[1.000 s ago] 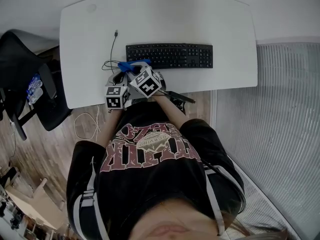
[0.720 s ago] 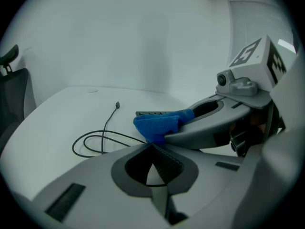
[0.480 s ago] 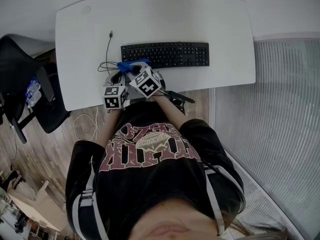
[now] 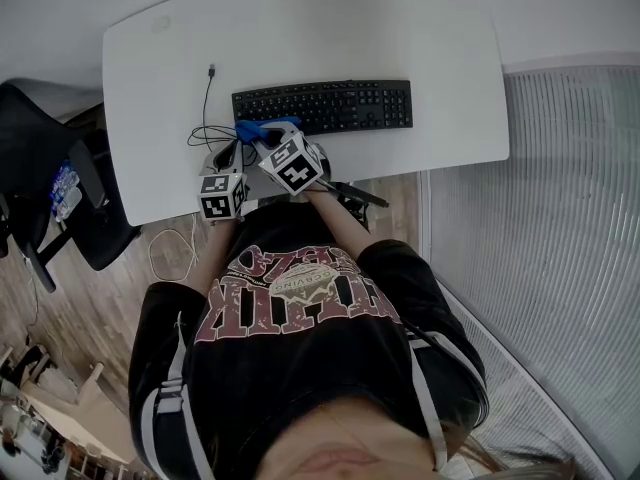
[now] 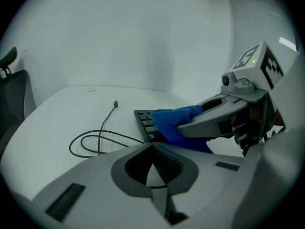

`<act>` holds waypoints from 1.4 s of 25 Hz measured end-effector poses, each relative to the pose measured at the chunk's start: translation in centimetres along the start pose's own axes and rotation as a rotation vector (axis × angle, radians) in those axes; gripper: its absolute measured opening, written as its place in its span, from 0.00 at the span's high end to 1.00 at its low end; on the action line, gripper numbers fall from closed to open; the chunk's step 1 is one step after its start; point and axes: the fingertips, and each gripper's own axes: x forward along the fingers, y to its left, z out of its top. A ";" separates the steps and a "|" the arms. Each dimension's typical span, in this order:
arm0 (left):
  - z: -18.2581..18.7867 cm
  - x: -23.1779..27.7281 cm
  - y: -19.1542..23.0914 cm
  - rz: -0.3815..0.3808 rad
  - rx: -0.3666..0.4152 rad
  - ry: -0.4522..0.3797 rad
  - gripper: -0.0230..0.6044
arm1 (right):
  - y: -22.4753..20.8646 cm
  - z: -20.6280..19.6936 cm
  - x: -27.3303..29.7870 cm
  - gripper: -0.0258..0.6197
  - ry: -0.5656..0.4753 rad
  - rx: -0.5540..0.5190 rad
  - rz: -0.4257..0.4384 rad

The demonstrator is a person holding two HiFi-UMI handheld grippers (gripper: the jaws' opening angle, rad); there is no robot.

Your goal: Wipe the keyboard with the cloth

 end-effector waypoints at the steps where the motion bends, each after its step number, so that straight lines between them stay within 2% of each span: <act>1: 0.0 0.0 -0.1 0.001 0.000 -0.001 0.92 | -0.2 -0.1 -0.2 0.86 -0.001 0.003 -0.005; 19: -0.5 0.0 1.1 0.042 -0.012 0.011 0.92 | -3.9 -2.2 -2.6 0.86 0.012 0.057 -0.103; 35: 0.1 0.1 0.4 0.073 -0.012 0.017 0.92 | -8.5 -4.6 -7.1 0.86 0.008 0.126 -0.192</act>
